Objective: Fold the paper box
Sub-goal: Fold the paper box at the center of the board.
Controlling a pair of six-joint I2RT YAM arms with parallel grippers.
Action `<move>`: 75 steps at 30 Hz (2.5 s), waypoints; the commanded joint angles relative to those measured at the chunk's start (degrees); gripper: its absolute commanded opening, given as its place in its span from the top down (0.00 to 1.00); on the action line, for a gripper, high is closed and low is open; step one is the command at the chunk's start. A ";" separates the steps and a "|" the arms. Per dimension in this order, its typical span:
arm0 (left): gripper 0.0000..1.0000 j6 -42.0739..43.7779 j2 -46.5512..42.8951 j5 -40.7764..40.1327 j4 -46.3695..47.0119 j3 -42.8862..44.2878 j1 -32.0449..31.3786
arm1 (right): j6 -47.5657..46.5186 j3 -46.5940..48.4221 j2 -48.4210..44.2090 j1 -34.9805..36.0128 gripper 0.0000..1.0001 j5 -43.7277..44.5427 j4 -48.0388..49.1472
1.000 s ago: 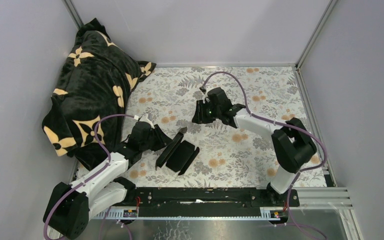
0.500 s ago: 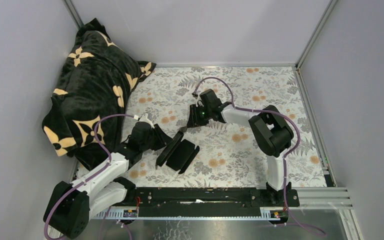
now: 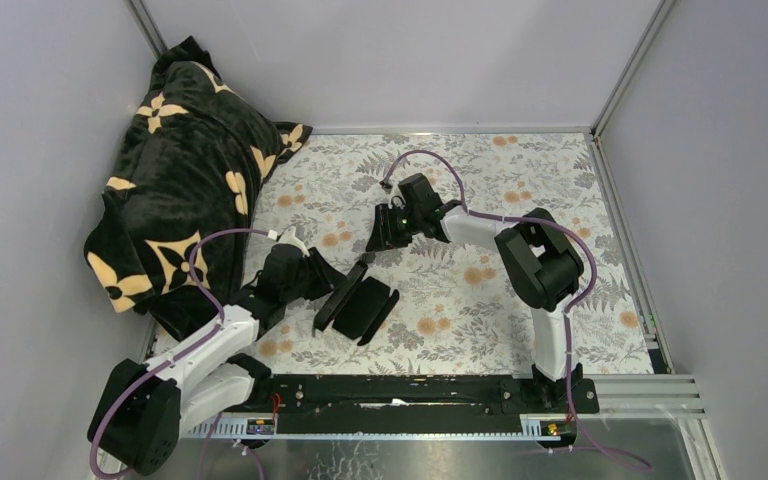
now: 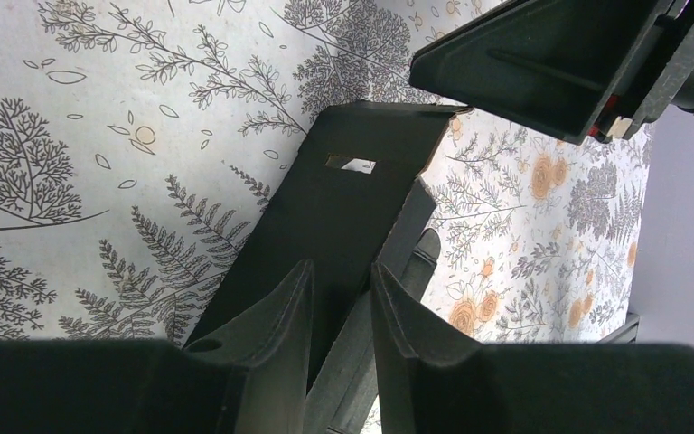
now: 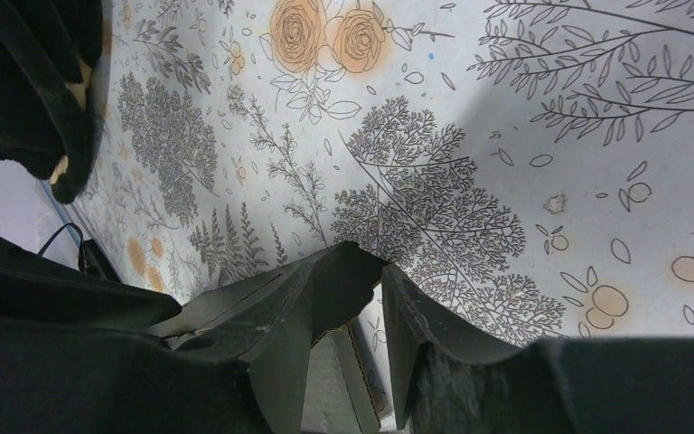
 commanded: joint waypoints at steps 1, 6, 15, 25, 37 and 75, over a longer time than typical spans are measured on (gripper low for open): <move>0.66 1.34 2.38 -5.51 -7.29 -3.62 0.03 | 0.08 1.07 -1.03 -0.03 0.59 -3.41 1.93; 0.65 0.86 2.33 -5.47 -7.04 -3.28 0.21 | -0.20 1.40 -0.25 -0.04 0.59 -4.44 1.65; 0.64 -0.13 1.34 -5.19 -6.46 -3.13 1.87 | -0.60 1.59 0.50 -0.08 0.59 -6.54 1.07; 0.63 -0.59 3.67 -2.77 -3.21 -4.14 3.45 | -1.09 -1.01 -0.21 -0.05 0.61 -8.10 1.84; 0.64 -0.24 3.87 -2.79 -3.03 -4.40 3.49 | -1.31 -2.89 0.74 0.09 0.63 -13.94 6.17; 0.64 0.75 6.39 -3.73 -1.67 -3.44 4.89 | 0.32 -8.67 -2.35 0.09 0.57 -19.70 11.68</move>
